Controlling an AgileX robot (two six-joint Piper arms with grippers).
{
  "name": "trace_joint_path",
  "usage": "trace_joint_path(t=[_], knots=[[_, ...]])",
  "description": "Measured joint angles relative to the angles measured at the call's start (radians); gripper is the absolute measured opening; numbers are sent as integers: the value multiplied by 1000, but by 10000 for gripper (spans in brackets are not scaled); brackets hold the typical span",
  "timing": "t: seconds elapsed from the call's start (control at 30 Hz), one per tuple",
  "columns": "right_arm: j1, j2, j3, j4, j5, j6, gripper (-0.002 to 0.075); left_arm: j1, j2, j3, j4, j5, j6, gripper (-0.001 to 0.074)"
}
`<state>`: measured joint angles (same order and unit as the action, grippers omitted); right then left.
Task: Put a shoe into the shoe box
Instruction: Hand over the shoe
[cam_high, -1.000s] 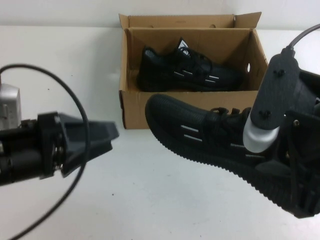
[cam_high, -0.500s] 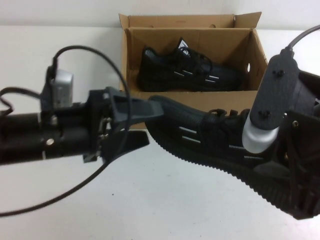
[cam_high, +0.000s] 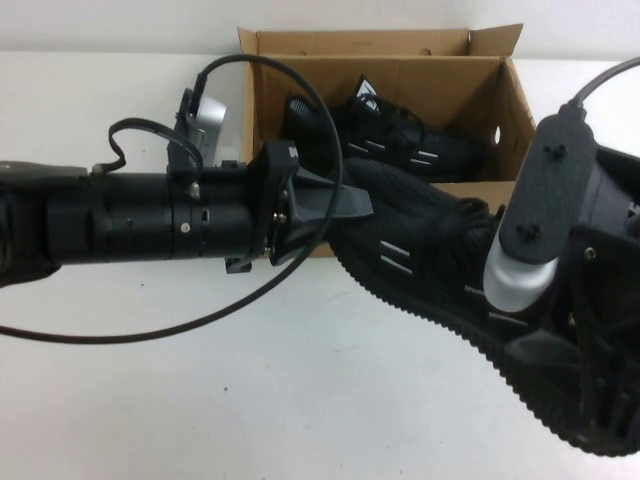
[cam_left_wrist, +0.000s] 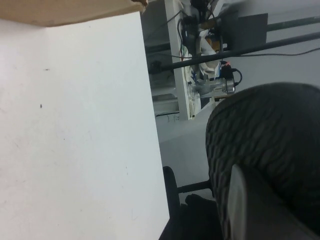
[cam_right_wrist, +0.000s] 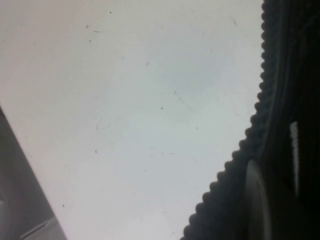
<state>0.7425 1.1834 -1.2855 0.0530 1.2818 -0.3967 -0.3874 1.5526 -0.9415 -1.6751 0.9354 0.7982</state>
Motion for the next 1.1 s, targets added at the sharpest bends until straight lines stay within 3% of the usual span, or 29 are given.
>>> trace_joint_path(t=[0.1,0.2,0.3,0.4,0.5,0.83,1.1], knots=[[0,0,0,0,0,2,10,0,6,0,2,0,4,125],[0,0,0,0,-2,35,98,0,6,0,2,2,6,124],[0,0,-2,16,-20,107,281,0,6,0,7,2,12,123],[0,0,-2,68,-49,184,523,-1,8,0,21,-5,23,123],[0,0,-2,132,-71,223,640,-1,8,0,21,-15,30,123],[0,-55,-2,141,-176,612,611,-2,8,0,17,-36,45,118],[0,-178,-4,-82,-189,1158,610,-7,8,0,26,-127,78,118]])
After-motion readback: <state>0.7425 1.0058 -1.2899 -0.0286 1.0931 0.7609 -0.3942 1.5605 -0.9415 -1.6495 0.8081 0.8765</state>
